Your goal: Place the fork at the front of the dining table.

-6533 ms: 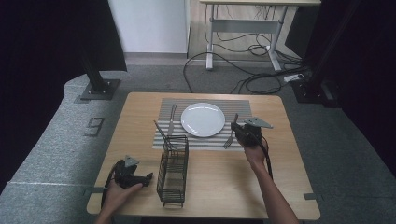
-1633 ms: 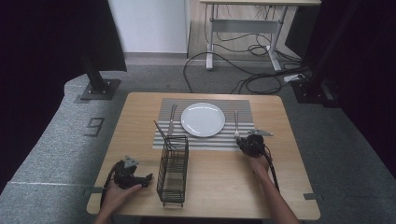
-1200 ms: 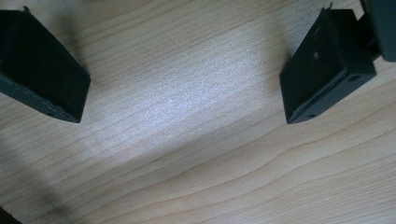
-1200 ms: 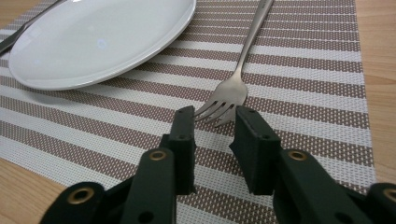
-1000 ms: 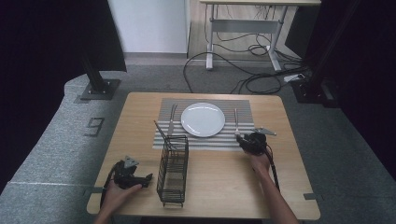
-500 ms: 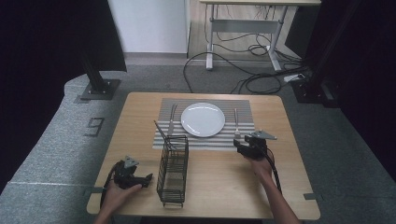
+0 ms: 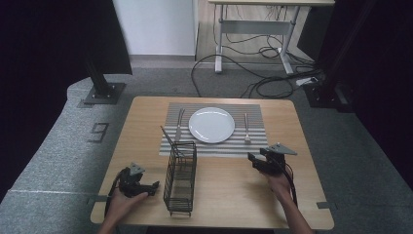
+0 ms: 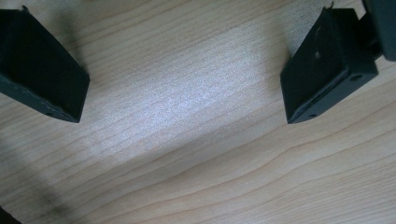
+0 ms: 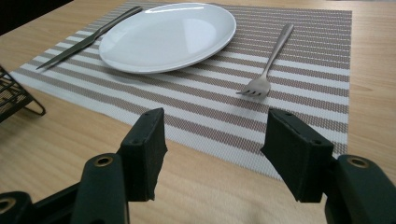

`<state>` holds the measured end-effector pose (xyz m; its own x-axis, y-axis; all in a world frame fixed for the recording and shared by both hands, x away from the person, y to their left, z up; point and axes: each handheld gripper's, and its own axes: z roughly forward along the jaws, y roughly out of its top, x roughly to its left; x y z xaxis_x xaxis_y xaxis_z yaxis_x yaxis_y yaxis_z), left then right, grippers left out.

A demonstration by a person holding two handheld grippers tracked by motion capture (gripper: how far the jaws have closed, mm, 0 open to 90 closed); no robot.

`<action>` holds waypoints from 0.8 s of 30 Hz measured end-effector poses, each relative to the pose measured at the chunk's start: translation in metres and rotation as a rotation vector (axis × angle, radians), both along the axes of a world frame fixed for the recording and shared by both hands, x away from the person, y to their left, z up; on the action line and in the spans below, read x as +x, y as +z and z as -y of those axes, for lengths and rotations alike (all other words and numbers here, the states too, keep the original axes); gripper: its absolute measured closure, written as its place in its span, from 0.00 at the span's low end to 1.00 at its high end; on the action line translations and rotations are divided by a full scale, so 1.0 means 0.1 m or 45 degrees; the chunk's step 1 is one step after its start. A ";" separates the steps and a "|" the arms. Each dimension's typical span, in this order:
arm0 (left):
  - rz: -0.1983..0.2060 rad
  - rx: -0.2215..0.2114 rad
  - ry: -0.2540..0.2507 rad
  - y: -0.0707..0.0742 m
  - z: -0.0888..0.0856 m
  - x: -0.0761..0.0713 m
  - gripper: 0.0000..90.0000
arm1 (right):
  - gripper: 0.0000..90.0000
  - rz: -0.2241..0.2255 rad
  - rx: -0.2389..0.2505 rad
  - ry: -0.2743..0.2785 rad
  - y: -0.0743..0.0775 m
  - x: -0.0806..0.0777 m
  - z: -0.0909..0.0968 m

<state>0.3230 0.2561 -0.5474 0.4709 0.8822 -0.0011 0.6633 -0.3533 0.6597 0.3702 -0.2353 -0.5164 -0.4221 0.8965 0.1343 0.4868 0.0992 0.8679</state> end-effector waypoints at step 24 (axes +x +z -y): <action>-0.004 -0.001 -0.004 0.00 0.01 0.02 0.00 | 0.42 -0.030 -0.057 -0.059 -0.13 -0.74 0.42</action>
<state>0.3248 0.2552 -0.5477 0.4740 0.8805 -0.0030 0.6639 -0.3552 0.6581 0.2965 -0.2768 -0.5296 -0.3773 0.9204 0.1030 0.5116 0.1145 0.8515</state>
